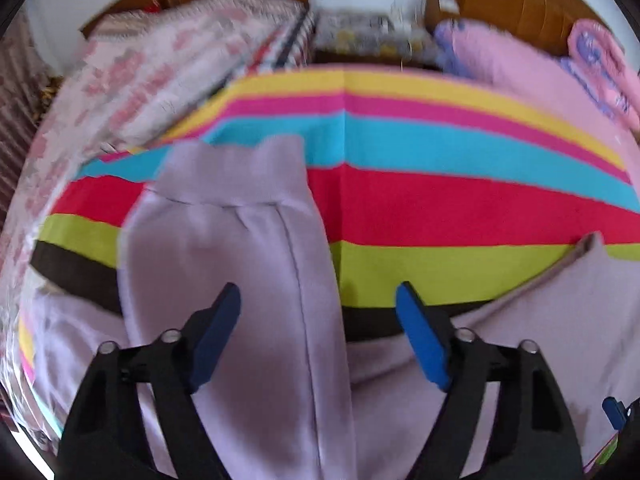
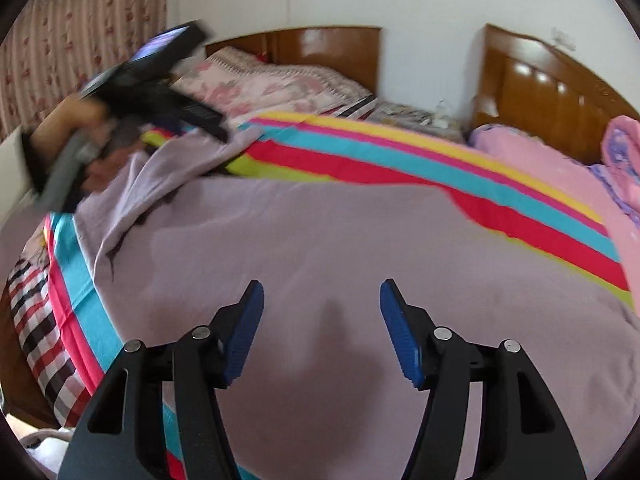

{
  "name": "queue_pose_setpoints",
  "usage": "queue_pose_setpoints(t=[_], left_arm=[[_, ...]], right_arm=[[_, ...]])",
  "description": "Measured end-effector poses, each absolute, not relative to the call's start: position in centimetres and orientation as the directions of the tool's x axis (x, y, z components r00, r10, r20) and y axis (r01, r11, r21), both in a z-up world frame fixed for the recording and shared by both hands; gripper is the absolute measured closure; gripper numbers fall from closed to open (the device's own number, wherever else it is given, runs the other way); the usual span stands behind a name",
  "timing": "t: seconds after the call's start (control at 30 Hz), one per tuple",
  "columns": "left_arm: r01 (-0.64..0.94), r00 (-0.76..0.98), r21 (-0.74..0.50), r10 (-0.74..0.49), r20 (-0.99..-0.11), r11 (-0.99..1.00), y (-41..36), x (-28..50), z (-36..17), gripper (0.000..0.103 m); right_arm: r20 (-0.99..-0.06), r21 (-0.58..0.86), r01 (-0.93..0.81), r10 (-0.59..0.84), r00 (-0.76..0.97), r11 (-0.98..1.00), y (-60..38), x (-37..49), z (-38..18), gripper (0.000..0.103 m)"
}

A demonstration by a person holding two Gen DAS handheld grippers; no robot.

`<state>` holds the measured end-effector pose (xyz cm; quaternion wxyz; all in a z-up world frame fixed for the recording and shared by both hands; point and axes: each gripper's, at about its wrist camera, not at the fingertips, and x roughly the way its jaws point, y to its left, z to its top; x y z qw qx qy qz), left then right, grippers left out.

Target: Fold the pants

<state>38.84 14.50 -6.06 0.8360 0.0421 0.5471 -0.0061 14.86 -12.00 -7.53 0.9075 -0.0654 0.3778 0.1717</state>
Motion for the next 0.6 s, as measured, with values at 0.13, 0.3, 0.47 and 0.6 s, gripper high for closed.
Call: queue_pose_setpoints(t=[0.13, 0.3, 0.47, 0.6], left_arm=[[0.032, 0.427, 0.038, 0.021, -0.904, 0.999, 16.2, 38.9, -7.4, 0.098], [-0.050, 0.695, -0.137, -0.064, -0.716, 0.989, 22.8, 31.4, -1.2, 0.098], [-0.245, 0.812, -0.475, -0.089, -0.577, 0.845, 37.3, 19.9, -1.8, 0.097], [-0.344, 0.730, -0.477, -0.090, -0.678, 0.809, 42.6, 15.9, -8.0, 0.061]], right_arm=[[-0.740, 0.034, -0.357, 0.263, 0.619, 0.934, -12.1, 15.9, -9.1, 0.039], [-0.740, 0.057, -0.327, 0.260, 0.620, 0.943, -12.8, 16.3, -9.6, 0.039], [-0.722, 0.081, -0.307, 0.269, 0.638, 0.948, -13.7, 15.8, -9.2, 0.039], [-0.721, 0.106, -0.307, 0.286, 0.632, 0.946, -13.8, 15.7, -9.1, 0.038]])
